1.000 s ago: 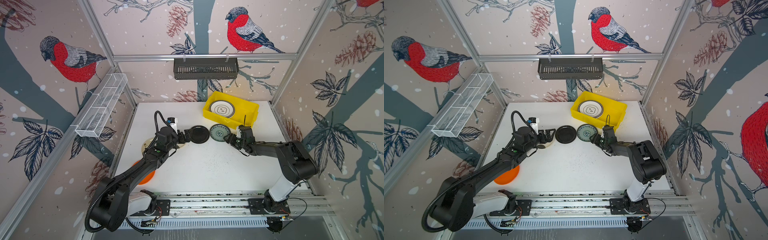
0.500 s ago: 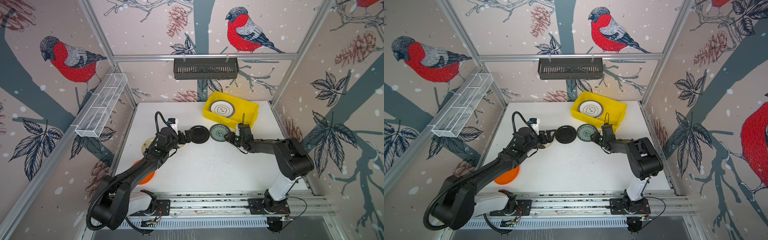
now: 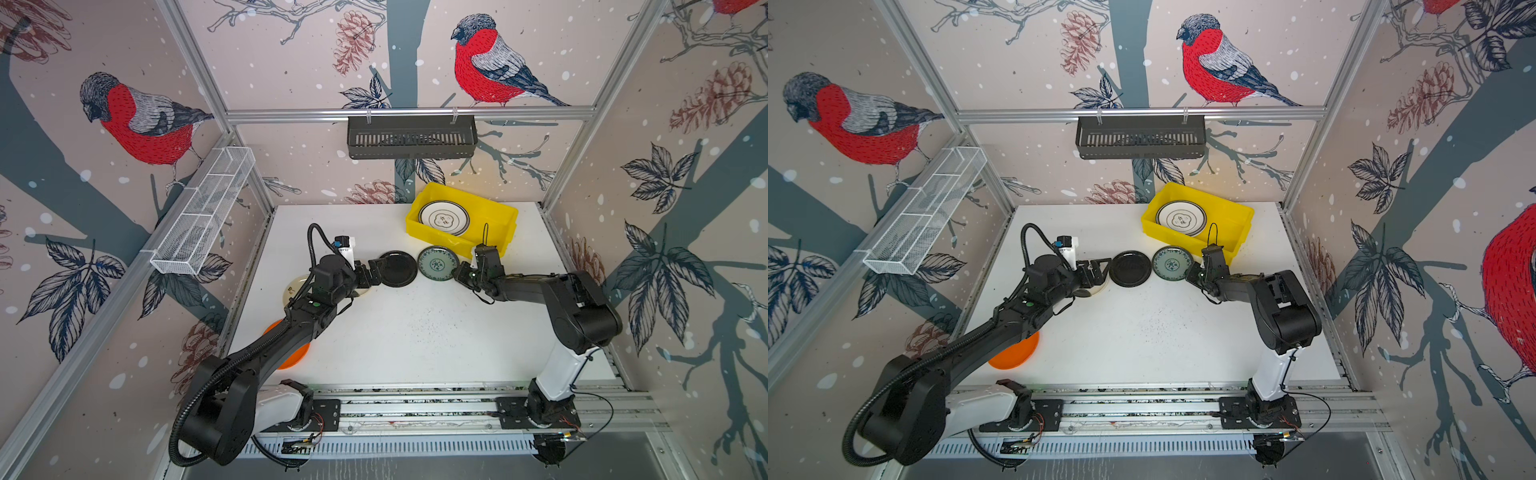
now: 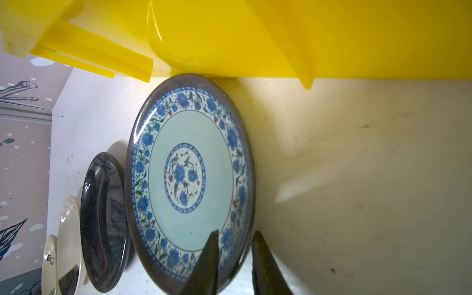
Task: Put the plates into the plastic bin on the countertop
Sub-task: 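Lower the right gripper onto the blue-floral plate's rim and close it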
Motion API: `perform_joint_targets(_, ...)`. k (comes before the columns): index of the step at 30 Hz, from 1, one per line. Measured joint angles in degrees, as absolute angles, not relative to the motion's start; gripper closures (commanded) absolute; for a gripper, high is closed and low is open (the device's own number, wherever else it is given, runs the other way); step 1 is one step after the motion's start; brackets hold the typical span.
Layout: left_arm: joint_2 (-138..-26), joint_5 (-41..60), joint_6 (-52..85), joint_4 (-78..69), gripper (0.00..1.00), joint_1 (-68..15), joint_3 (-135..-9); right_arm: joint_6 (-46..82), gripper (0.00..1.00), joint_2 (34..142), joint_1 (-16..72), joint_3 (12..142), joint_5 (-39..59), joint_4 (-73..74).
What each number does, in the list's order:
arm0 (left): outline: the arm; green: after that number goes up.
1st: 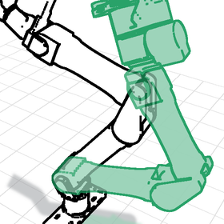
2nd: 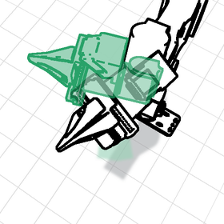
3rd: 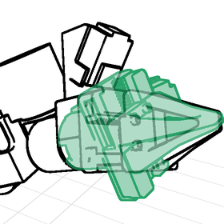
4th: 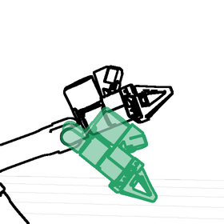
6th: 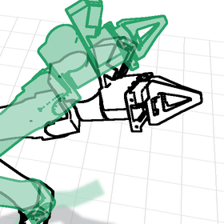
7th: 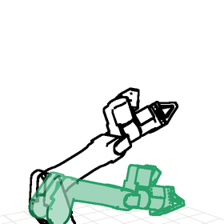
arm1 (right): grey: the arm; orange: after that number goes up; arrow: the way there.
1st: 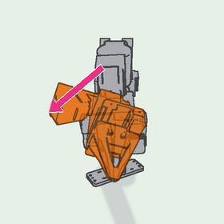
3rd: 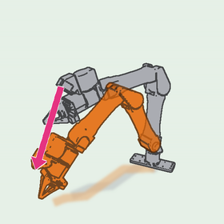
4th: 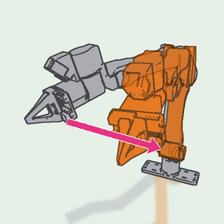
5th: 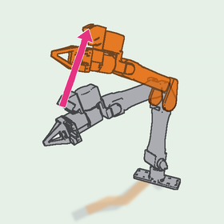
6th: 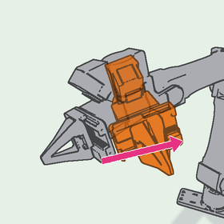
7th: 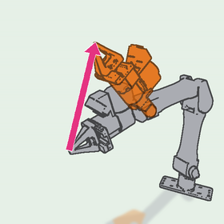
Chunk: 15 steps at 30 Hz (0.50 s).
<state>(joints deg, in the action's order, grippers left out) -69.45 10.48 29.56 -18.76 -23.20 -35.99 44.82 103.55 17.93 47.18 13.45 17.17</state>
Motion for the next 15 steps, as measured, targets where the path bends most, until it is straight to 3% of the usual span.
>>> perform_joint_targets(15, -69.6, 10.4, 29.3, -18.7, 0.02, -23.2, -35.6, 45.5, 0.78, 104.8, 16.9, 48.3, 13.3, 16.6)
